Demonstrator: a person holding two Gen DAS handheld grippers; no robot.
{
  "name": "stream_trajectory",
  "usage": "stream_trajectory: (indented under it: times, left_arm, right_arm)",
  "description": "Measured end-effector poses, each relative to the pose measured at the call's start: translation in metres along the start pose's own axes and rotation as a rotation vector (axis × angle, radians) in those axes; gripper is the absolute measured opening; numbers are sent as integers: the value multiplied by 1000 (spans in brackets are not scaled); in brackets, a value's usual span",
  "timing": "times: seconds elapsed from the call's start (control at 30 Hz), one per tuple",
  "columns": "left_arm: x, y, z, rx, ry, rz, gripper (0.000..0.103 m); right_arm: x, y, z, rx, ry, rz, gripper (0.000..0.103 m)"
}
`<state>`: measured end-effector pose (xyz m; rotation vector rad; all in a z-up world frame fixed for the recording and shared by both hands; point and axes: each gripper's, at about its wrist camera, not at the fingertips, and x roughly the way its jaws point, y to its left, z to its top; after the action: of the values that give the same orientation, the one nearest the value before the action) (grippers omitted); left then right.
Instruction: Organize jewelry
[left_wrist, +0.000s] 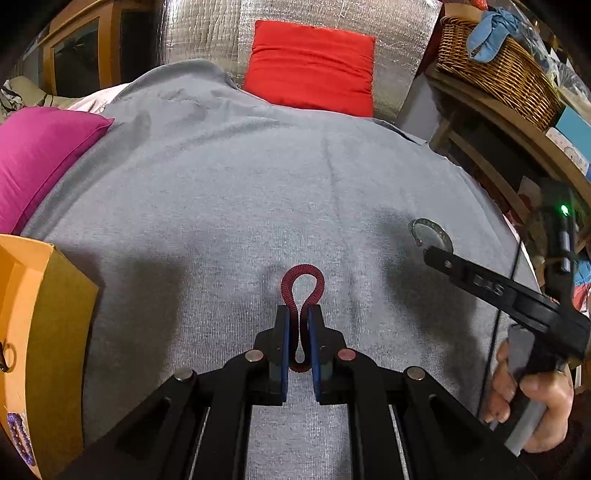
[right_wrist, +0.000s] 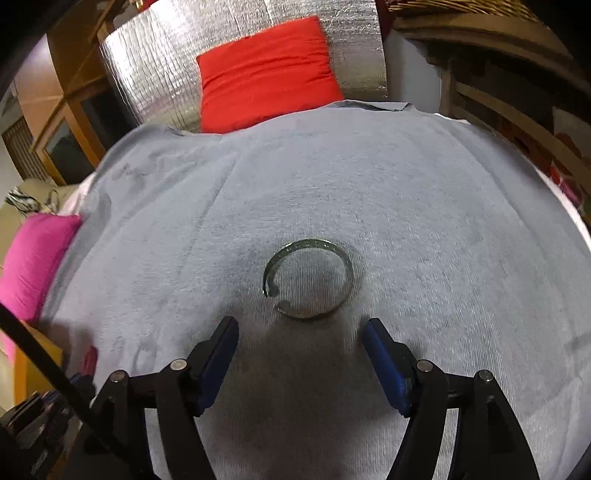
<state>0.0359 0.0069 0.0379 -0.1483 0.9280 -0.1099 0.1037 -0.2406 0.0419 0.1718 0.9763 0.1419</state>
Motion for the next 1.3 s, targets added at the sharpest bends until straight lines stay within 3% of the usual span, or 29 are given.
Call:
stream_trajectory:
  times: [0.23,0.7,1.0,1.03,1.3]
  left_arm:
    - [-1,2,-1,9,11,-3,10]
    - [-9,7,-1,21,8,1,10]
    - [-9,5,-1,17,9,3,10]
    - [-9,4,-1,20,9,4,10]
    - [-8,0,-1,29,12,-5,10]
  right_arm:
    - [16,20,5,-94,3,-100,77]
    - [17,9,2,-33,-23,-75,76]
    - [13,-3,1,-22,-45,-52,42]
    - [12,-6,1,-16,-48,-47,34]
    - [4,-23,-2,6,-51,19,18]
